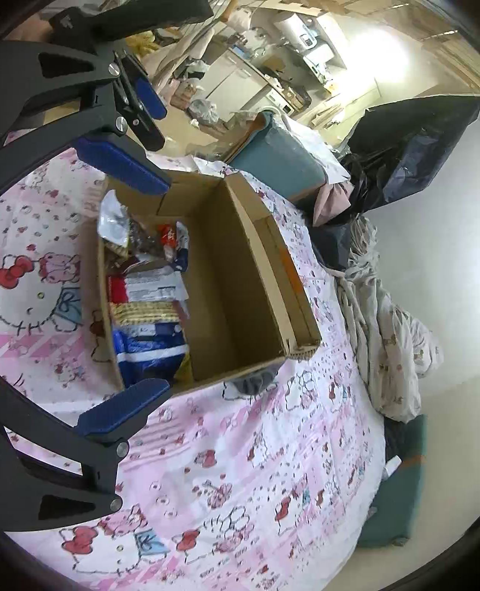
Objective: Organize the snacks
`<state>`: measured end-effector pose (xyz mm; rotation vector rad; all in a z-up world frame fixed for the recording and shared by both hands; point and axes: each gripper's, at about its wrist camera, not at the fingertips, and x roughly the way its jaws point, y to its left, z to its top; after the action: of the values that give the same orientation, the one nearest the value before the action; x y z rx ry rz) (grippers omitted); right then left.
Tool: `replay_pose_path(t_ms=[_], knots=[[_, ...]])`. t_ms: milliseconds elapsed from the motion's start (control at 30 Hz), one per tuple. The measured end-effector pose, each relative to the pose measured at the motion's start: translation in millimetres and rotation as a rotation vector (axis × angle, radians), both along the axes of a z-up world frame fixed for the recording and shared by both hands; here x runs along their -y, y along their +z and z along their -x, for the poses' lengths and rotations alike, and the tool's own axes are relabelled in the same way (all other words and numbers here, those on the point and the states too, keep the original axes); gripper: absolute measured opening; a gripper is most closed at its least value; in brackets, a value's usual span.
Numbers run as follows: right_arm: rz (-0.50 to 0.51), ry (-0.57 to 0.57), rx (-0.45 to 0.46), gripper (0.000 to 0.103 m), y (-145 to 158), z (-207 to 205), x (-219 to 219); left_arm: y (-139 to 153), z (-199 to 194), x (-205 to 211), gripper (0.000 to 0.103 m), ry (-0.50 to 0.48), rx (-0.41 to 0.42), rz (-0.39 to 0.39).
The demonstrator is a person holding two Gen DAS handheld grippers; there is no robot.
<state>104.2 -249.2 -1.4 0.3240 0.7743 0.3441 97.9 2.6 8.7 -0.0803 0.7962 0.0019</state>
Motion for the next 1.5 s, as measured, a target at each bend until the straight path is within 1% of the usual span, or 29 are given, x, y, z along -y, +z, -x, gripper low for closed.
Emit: replay_pose_path(t_ms=[33,100,200,267,333,400,500,567,667,933,1100,1500], knots=[[0.000,0.000,0.006,0.102,1.4,3.2,0.4,-0.3,3.6,-1.2,0.082,0.002,-0.004,0.008],[0.010,0.001,0.016,0.103,4.8,10.9,0.4,0.0,11.5,-3.9,0.083,0.013,-0.001,0.020],[0.058,-0.017,0.057,0.103,10.7,23.9,-3.1,1.9,22.8,-4.6,0.085,0.023,0.007,0.021],[0.076,-0.022,0.072,0.103,12.6,30.7,-4.3,3.8,30.7,-6.3,0.093,0.029,0.019,0.023],[0.103,-0.032,0.085,0.103,13.0,37.2,-6.8,6.1,38.6,-7.6,0.099,0.043,0.031,0.023],[0.145,-0.040,0.107,0.103,15.1,44.2,-11.1,7.0,44.4,-9.2,0.103,0.056,0.038,0.017],[0.177,-0.068,0.126,0.103,13.7,54.0,-13.7,5.2,49.6,-9.3,0.103,0.054,0.027,0.001],[0.184,-0.053,0.111,0.103,9.8,53.8,-16.9,3.6,52.0,-7.8,0.103,0.047,0.022,-0.014],[0.232,-0.043,0.116,0.103,6.5,54.2,-24.7,2.8,55.4,-4.6,0.103,0.058,0.028,-0.042],[0.247,-0.039,0.098,0.103,0.3,50.4,-30.9,1.5,57.2,-3.8,0.103,0.061,0.032,-0.035],[0.253,-0.035,0.098,0.103,-0.5,51.0,-32.8,0.9,55.0,-5.5,0.103,0.060,0.021,-0.014],[0.252,-0.047,0.082,0.103,-2.8,47.7,-31.3,1.4,55.8,-2.4,0.103,0.056,0.026,-0.010]])
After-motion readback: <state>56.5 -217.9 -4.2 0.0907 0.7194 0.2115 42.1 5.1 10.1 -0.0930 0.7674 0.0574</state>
